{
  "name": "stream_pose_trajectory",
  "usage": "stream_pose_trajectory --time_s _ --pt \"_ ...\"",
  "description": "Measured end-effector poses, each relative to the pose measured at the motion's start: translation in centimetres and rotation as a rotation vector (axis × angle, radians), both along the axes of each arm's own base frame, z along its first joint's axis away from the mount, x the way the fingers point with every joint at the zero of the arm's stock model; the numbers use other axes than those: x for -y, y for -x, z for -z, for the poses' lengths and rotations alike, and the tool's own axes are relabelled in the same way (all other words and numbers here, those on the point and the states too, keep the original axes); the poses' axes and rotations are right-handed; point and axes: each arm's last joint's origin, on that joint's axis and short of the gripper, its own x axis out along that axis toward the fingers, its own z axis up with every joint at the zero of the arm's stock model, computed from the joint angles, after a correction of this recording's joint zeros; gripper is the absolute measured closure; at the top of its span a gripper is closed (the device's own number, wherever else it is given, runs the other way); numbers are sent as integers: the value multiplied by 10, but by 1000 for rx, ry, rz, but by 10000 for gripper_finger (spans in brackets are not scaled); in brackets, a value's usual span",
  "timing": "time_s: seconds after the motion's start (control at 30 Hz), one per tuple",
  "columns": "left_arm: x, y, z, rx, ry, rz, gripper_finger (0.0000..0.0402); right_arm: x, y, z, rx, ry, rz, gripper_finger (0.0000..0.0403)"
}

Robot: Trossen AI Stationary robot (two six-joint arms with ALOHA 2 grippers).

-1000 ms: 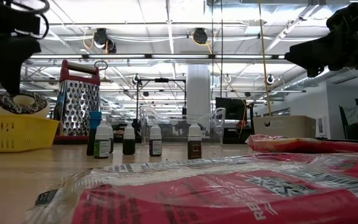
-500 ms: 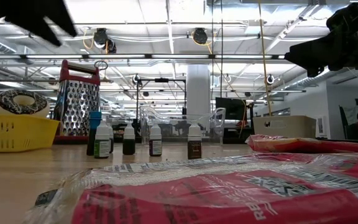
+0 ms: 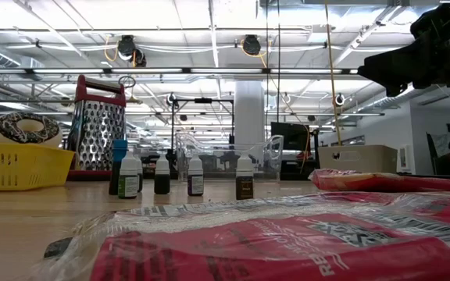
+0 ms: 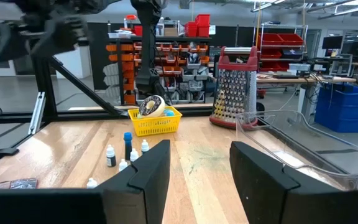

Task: Pick & Place Food Item
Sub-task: Put the top popcorn bag into the transparent bin

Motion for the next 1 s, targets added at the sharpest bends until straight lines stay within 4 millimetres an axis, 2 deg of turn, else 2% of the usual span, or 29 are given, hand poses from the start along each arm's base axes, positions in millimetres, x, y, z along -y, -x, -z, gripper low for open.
stream_pose_trajectory --time_s 0.13,0.27,0.43,0.7,0.83,1.0 --pt "-39 25 -11 57 35 -58 121 0 0 0 0 0 0 248" --pt "-76 68 -15 175 111 -110 121 0 0 0 0 0 0 248" --pt "-108 120 -7 351 161 -128 121 0 0 0 0 0 0 248" --pt "-138 170 17 527 201 -125 121 0 0 0 0 0 0 248" --pt "-146 184 36 547 203 -127 121 0 0 0 0 0 0 248" --pt "-152 192 60 553 208 -128 121 0 0 0 0 0 0 248"
